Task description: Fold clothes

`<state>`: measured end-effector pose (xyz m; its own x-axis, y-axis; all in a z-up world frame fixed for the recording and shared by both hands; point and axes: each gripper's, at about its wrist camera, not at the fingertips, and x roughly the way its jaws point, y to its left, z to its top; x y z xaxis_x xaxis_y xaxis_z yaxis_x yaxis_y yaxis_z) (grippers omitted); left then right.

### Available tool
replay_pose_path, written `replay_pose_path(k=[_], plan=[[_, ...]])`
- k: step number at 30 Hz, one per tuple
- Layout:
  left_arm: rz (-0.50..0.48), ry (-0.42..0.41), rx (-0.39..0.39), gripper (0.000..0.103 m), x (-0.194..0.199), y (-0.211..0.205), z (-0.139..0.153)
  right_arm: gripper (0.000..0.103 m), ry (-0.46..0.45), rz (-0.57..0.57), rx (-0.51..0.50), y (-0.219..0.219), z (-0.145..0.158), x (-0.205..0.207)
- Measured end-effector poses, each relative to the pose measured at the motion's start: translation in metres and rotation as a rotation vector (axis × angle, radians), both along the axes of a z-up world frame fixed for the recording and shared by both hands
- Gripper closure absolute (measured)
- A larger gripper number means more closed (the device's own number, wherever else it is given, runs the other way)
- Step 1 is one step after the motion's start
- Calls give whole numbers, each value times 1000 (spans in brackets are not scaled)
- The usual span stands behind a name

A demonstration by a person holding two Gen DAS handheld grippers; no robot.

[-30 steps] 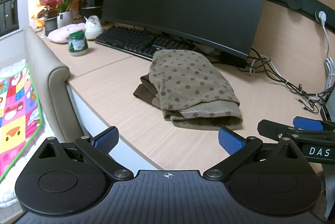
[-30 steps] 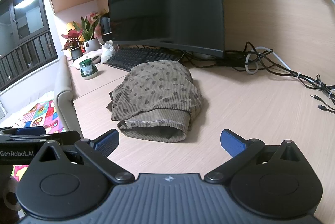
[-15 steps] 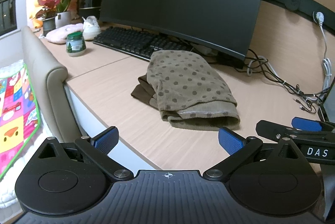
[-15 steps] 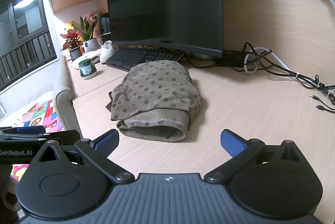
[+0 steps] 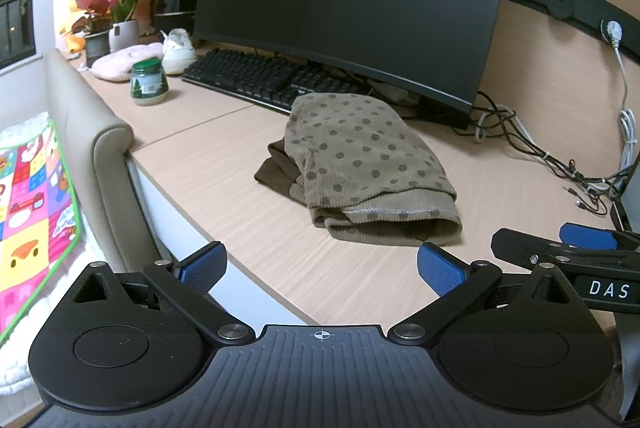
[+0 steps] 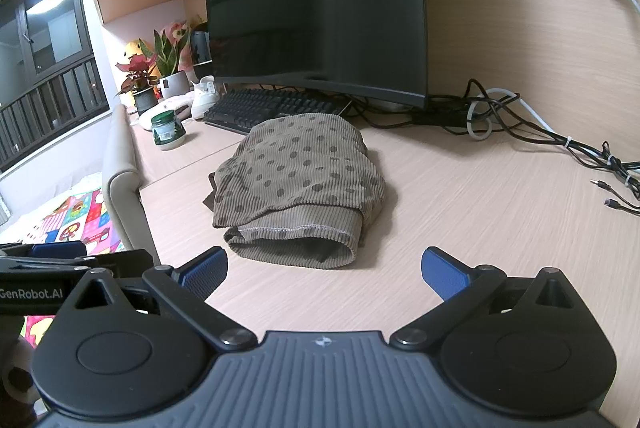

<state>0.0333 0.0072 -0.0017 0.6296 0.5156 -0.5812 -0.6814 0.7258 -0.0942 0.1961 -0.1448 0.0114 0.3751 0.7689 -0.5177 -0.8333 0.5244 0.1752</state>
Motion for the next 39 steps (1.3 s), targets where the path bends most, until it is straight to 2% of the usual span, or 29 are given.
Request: replay_pose_path(k=[10,39], plan=[[16,5,-15,0,-2,3,-2,0,7,4,-2,2,-1,1],[8,14,4,0,4,0,-1,0,31,6,3,2,-4,8]])
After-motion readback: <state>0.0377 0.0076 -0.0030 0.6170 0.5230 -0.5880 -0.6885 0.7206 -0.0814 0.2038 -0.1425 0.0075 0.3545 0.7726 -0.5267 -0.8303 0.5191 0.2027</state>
